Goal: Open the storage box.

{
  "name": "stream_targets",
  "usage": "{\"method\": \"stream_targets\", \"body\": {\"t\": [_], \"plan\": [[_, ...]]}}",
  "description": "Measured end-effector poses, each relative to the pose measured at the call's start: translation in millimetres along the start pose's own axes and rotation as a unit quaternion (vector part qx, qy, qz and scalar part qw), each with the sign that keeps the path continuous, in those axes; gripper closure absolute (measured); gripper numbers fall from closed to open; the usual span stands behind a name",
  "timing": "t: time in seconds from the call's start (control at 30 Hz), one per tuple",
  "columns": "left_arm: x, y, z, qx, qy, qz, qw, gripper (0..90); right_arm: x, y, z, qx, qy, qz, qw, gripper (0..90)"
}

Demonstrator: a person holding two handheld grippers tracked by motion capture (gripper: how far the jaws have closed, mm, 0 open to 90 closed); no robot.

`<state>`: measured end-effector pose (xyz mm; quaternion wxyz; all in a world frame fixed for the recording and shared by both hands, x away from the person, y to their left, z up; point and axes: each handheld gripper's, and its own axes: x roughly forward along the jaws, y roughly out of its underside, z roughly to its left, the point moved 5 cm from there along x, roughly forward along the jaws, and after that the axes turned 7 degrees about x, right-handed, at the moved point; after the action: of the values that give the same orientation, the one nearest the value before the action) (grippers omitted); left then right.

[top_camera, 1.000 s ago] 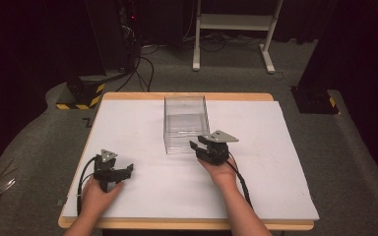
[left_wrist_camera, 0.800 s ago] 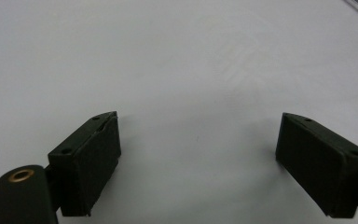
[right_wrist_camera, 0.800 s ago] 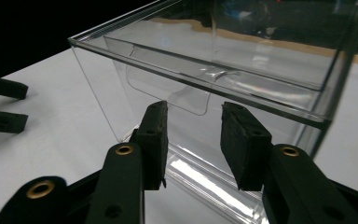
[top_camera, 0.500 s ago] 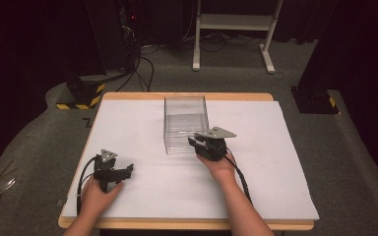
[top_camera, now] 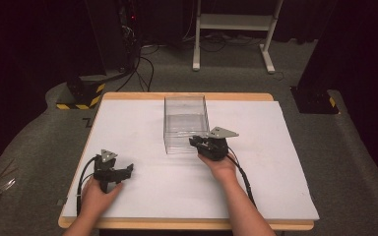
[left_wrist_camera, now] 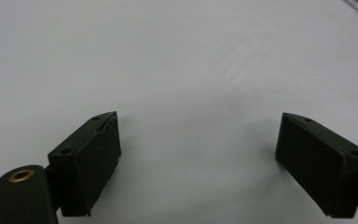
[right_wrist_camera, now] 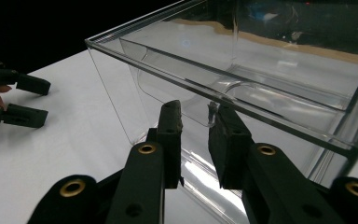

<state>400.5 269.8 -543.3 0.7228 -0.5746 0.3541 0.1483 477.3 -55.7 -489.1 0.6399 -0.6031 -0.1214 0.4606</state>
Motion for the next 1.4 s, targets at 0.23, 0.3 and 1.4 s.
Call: {"method": "stream_targets", "body": {"t": [0.23, 0.3, 1.4], "plan": [[-0.2, 0.1, 0.4, 0.002, -0.001, 0.0, 1.0, 14.2, -3.6, 2.8, -0.6, 0.003, -0.016, -0.004, 0.9999, 77.3], [0.0, 0.0, 0.0, 0.0, 0.0, 0.0, 1.0, 14.2, -4.4, 2.9, -0.2, 0.001, -0.017, -0.003, 0.9998, 77.6], [0.1, 0.0, 0.0, 0.0, -0.002, -0.001, 1.0, 14.2, -30.4, 24.6, 26.2, -0.008, -0.049, -0.01, 0.9987, 80.6]]}}
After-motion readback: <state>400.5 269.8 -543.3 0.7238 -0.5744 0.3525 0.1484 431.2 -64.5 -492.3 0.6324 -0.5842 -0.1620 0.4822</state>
